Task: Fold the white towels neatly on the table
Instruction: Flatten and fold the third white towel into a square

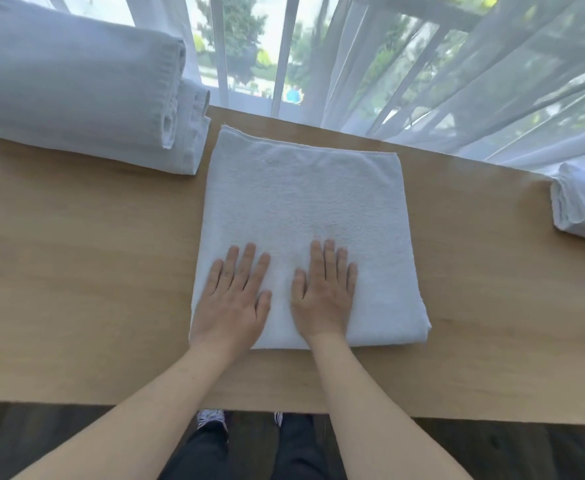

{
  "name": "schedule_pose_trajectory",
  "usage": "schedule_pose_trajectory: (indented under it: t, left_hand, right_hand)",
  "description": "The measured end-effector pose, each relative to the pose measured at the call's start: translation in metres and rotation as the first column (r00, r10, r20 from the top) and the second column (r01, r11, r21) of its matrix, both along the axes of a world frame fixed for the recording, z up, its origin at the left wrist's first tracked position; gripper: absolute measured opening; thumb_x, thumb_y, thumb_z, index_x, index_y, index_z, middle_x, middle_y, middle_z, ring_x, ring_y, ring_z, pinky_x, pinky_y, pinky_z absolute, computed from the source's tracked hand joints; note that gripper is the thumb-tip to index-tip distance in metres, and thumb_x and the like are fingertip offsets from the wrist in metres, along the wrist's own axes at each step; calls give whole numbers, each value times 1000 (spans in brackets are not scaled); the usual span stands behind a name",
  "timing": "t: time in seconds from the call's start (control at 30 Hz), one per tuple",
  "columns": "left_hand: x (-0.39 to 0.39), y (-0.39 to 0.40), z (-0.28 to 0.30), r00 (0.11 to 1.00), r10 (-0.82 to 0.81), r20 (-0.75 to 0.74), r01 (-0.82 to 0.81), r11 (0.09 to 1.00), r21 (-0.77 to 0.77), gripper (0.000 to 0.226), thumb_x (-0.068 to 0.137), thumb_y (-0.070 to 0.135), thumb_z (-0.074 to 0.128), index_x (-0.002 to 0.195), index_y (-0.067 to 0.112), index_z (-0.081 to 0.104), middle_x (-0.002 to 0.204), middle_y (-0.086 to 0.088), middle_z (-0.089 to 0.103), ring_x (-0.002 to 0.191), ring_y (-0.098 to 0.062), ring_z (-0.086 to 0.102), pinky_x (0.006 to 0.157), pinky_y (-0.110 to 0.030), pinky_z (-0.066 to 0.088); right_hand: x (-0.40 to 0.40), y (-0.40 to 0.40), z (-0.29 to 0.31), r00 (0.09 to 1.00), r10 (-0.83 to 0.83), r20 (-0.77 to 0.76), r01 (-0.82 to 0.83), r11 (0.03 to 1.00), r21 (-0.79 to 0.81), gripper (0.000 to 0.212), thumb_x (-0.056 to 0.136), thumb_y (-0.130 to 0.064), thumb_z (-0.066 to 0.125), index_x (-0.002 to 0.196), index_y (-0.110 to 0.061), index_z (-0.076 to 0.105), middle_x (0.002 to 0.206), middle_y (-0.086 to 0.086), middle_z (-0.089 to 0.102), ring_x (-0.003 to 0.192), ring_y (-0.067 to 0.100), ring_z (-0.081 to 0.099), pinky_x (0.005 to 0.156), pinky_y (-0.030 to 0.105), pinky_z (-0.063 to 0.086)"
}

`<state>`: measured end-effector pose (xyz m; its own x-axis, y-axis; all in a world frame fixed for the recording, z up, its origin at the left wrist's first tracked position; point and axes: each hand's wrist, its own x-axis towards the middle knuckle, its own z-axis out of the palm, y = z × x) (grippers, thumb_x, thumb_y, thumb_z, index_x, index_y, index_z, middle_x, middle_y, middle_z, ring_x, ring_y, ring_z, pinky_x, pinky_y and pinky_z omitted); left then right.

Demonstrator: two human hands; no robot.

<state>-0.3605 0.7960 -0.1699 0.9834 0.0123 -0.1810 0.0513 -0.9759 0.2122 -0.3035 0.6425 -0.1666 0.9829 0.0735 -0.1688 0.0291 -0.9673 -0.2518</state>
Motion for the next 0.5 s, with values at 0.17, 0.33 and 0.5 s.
schedule_pose_trajectory:
  t: [0.17, 0.33, 0.5]
  left_hand:
    - [0, 2, -5, 999, -26, 29, 25, 1000, 19, 66, 101, 47, 13, 161, 22, 1, 168, -3, -9, 154, -23, -12, 125, -44, -2]
    - [0, 3, -14, 991, -31, 129, 26, 999, 42, 70, 98, 47, 22, 161, 20, 13, 168, -6, 5, 155, -27, 2, 125, -48, 8]
    - [4, 0, -20, 977, -41, 210, 35, 999, 34, 70, 96, 46, 29, 159, 17, 22, 167, -9, 17, 154, -30, 13, 123, -51, 14]
  right_hand:
    - [-24, -48, 0, 999, 44, -16, -46, 987, -152, 68, 99, -63, 14, 158, -38, -9, 167, -7, -13, 153, 17, -14, 123, 44, -9]
    - [-16, -98, -4, 997, -75, -2, 74, 993, -94, 72, 95, -68, 18, 158, -40, -2, 167, -10, -11, 152, 10, -16, 123, 38, -12]
    - [-4, -125, -8, 963, -264, 51, 263, 964, 24, 71, 91, -66, 19, 158, -43, 12, 168, -11, 1, 154, 16, 3, 124, 40, 7]
